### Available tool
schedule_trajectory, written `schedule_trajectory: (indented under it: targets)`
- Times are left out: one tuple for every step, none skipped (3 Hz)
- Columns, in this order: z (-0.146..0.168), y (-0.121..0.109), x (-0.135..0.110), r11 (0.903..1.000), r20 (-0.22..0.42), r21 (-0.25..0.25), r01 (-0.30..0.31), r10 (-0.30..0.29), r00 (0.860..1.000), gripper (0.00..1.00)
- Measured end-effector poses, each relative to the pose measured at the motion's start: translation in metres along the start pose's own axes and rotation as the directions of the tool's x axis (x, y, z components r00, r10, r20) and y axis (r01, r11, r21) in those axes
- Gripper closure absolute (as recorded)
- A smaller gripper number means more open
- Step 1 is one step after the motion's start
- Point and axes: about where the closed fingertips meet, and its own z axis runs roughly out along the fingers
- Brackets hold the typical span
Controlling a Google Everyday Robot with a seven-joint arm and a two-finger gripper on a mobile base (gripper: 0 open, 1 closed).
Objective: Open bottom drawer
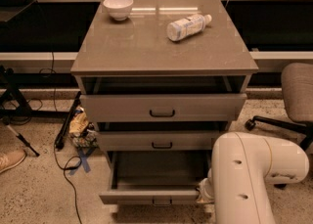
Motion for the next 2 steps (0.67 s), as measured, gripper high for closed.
schedule_trajectory:
  targets:
    - [0.0055, 0.0211, 0.007, 0.999, 0.022, 0.001, -0.045, 0.045, 0.999, 1.0]
    - [0.0001, 0.02, 0.0026, 0.999, 0.022, 0.001, -0.045, 0.045, 0.999, 1.0]
